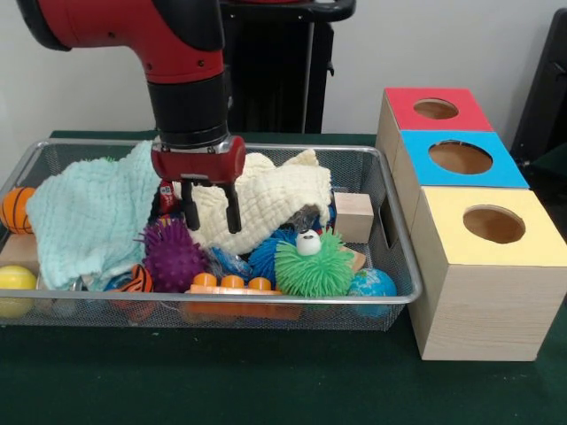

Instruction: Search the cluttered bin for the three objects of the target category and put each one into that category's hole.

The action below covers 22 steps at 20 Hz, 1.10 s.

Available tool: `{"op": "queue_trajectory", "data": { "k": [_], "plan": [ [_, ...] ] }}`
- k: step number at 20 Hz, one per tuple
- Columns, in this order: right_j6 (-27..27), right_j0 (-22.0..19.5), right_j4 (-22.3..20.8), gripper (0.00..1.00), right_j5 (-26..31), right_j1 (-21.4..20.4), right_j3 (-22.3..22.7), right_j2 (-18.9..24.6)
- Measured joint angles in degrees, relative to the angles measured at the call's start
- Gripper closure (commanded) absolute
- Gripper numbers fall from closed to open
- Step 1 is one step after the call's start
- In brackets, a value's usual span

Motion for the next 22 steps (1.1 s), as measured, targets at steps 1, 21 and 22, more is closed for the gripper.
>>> {"op": "queue_trajectory", "data": {
  "k": [1, 21, 22],
  "plan": [
    [0.0, 0.0, -0.5, 0.0, 0.0, 0.0, 0.0, 0.3],
    [0.0, 3.2, -5.1, 0.0, 3.6, 0.6, -0.1, 2.6],
    [0.7, 5.5, -4.7, 0.0, 3.6, 0.3, -0.2, 0.0]
  ]
}}
